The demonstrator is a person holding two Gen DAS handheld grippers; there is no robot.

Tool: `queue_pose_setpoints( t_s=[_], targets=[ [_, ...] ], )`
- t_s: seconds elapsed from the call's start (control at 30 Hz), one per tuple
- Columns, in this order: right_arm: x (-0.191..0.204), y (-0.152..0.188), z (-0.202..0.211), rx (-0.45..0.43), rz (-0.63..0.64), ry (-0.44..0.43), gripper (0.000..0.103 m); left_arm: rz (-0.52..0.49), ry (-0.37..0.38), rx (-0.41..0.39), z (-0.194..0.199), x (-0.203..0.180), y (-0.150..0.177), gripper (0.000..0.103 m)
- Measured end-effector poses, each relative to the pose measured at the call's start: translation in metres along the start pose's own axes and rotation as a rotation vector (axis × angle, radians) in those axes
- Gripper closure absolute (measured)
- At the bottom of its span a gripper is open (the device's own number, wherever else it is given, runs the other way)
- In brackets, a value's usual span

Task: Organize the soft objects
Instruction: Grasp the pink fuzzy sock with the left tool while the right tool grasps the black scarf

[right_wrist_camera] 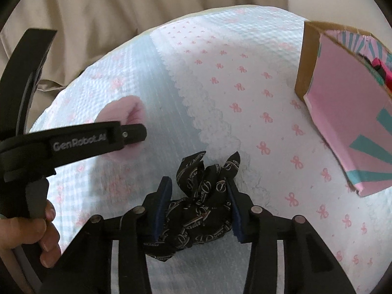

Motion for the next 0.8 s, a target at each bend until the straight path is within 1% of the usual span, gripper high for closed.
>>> queue_pose_setpoints(
  t_s=[0.13,0.27,0.3,0.4,0.53,0.6,0.8],
  targets=[
    [0.001,-0.015,0.021,-0.022,0.021,-0.014,0.064,0.019,-0.004,-0.025,0.031,-0.004,-0.004,0.061],
    [0.002,-0.035,0.055,-0.047,0.050,-0.032,0.064,0.038,-0.005,-0.056,0.074,-0.014,-0.008,0.061],
    [0.002,-0.042,0.067,-0.055,0.057,-0.037,0.064,0.044,-0.005,-0.062,0.079,-0.019,-0.012,0.061],
    [0.002,-0.059,0.101,-0.073,0.076,-0.058,0.064,0.077,0.008,-0.078,0.114,-0.035,-0.018,0.061],
    [0.000,-0.078,0.148,-0.094,0.105,-0.101,0.064,0.074,-0.013,-0.122,0.164,-0.063,-0.025,0.061],
    [-0.002,-0.088,0.173,-0.107,0.131,-0.126,0.064,0.089,-0.022,-0.143,0.188,-0.077,-0.029,0.061],
    [-0.021,-0.119,0.232,-0.144,0.195,-0.189,0.064,0.152,-0.038,-0.201,0.237,-0.120,-0.035,0.061]
  ],
)
Point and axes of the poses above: each gripper's, at about its wrist camera, not at the fingertips, and z roughly against the way its jaws point, x to its left, y to its underside, the point moved 6 cm from there along -z, roughly the way its jaws point, and after that the axes turned 4 degrees about z, right-handed, at the moved point
